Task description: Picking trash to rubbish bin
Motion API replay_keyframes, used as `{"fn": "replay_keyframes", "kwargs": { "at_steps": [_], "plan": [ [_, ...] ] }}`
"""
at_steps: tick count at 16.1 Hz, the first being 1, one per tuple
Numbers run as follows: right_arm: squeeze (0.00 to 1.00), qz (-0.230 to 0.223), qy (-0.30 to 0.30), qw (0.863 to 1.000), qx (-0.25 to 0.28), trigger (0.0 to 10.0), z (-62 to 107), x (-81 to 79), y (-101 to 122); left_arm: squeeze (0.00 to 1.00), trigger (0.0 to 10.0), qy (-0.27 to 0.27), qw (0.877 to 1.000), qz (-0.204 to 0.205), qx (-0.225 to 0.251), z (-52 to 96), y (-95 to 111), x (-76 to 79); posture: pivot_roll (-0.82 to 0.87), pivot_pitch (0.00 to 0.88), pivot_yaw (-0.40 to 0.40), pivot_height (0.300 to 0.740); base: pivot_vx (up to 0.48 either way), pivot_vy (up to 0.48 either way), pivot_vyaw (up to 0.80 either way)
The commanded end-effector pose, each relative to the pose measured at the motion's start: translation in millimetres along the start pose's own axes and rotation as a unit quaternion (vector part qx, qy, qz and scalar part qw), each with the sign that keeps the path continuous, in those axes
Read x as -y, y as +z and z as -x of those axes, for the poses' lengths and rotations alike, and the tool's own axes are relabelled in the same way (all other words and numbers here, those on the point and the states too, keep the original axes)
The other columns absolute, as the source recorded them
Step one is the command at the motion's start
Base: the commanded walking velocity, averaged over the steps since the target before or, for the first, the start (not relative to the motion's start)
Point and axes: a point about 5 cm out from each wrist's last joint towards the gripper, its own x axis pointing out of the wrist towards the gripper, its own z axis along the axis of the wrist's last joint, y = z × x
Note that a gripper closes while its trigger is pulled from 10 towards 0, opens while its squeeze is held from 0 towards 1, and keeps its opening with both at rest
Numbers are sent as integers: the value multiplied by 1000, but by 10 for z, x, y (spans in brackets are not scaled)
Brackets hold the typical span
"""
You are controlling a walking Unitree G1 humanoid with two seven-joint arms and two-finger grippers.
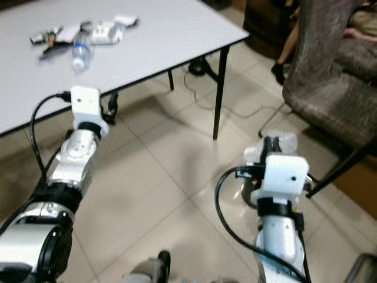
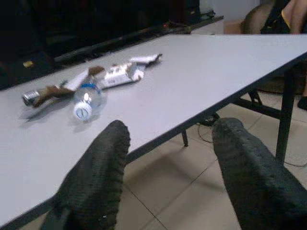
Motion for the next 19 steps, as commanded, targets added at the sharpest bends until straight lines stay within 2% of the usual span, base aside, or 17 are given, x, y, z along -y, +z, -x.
{"fn": "replay_keyframes", "kwargs": {
  "at_steps": [1, 2, 7, 13, 19],
  "plan": [
    [0, 5, -8, 1000, -2, 10000, 22, 33, -5, 929, 10000, -3, 1000, -9, 1, -32, 33, 39, 111, 171, 9, 740, 0, 0, 0],
    [0, 4, -9, 1000, -2, 10000, 28, 29, -3, 0, 10000, -11, 1000, -7, -1, -39, 38, 53, 109, 174, 11, 740, 0, 0, 0],
    [0, 7, -11, 1000, -3, 10000, 65, 15, 4, 0, 10000, -19, 1000, -4, 1, -109, 114, 77, 98, 183, 17, 740, 58, 0, 0],
    [0, 13, -7, 1000, 0, 10000, 85, 10, 18, 0, 10000, -19, 1000, -4, 2, -131, 139, 112, 89, 185, 20, 740, 394, 0, 0],
    [0, 17, 21, 1000, 9, 10000, 63, -54, 43, 0, 10000, -15, 1000, -4, 2, -141, 143, 122, 89, 181, 17, 740, 414, 0, 0]
  ]
}}
